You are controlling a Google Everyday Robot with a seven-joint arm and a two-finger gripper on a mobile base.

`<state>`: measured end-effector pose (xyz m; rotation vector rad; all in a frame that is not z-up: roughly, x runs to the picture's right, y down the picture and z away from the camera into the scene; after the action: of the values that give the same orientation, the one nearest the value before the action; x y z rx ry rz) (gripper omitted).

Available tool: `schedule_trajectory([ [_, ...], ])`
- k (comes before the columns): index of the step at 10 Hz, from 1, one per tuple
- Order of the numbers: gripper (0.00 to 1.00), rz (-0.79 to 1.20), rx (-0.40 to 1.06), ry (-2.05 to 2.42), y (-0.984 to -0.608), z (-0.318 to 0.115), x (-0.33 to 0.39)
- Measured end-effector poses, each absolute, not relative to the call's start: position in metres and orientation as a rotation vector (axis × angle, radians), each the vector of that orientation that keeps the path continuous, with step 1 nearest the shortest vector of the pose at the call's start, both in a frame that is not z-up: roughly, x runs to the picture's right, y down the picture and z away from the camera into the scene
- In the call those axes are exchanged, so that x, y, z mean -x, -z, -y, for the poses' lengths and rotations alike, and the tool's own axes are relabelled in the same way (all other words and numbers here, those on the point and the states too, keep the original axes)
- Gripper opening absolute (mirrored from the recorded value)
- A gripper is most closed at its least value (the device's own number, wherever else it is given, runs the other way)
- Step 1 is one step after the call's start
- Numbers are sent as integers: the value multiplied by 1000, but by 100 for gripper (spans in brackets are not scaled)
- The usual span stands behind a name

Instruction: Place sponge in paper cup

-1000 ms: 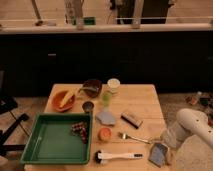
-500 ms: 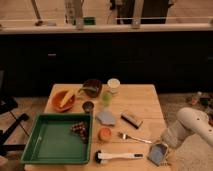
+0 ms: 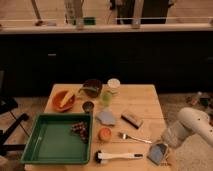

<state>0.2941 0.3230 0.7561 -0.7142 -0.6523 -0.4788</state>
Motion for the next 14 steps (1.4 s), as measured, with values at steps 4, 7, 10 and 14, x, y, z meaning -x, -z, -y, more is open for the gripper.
schedule_trajectory([
  [4,0,517,676,414,-744,-301,-296],
  [7,0,503,596,346,-729,-270,-297],
  [10,0,504,512,306,-726,-232,-290],
  [14,0,508,458,308,-739,-183,-269],
])
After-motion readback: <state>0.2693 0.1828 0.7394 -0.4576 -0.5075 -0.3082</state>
